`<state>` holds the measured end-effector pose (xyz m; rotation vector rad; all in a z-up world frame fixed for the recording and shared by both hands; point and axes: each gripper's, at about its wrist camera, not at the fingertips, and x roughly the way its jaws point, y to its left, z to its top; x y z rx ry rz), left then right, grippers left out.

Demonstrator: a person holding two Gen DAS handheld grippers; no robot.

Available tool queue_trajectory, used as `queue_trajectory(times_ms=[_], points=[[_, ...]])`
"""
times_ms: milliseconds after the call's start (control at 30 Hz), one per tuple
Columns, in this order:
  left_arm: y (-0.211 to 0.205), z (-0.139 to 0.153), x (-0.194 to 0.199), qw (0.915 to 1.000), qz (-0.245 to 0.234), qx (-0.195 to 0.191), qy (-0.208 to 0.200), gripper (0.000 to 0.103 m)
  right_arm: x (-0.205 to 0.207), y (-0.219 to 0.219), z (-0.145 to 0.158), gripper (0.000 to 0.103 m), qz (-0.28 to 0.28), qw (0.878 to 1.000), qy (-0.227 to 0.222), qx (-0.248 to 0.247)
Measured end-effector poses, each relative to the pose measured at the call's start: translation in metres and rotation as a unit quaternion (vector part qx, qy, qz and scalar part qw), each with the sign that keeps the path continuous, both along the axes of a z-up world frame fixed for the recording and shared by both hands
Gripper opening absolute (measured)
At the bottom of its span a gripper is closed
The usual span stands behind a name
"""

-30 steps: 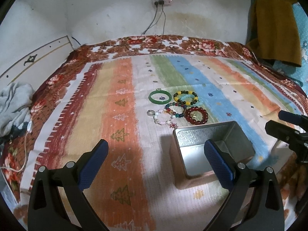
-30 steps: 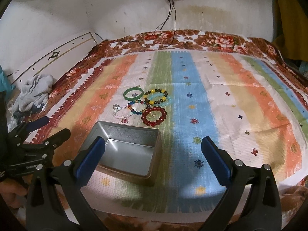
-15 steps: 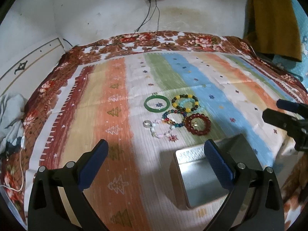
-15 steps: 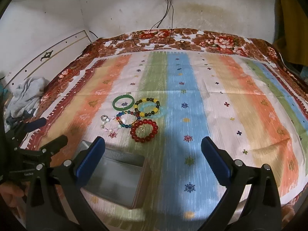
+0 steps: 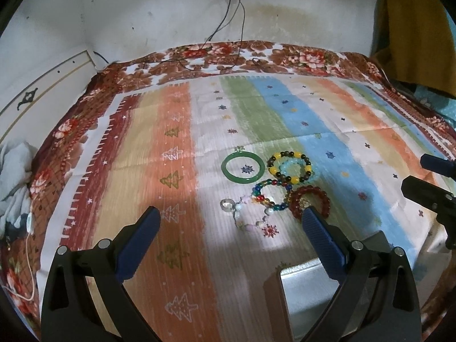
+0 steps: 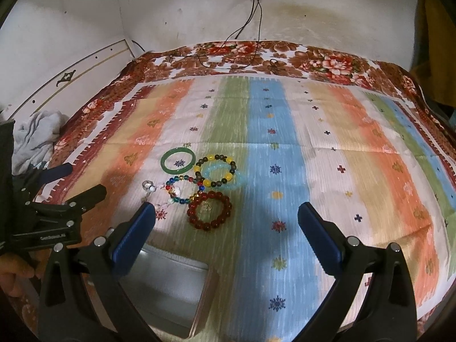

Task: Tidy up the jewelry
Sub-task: 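Move both tools forward over the cluster of bracelets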

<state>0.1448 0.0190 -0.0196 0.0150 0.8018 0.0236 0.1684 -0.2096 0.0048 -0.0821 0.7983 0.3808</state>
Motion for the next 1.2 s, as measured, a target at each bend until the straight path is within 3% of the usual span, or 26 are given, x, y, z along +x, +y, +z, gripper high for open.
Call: queue_trajectory(times_ms=[867,1200], points=[[0.012,-0.015,0.078,0.9993,0.007,0.015,0.032,0.097,0.083,0.027,-0.024,0.098,0.02,0.998,0.046,-0.045],[0.021,-0.031,0.109,0.9979,0.011,-0.002,0.063,0.097,0.116,0.034,-0.045,0.098,0.022,0.994,0.097,-0.039]])
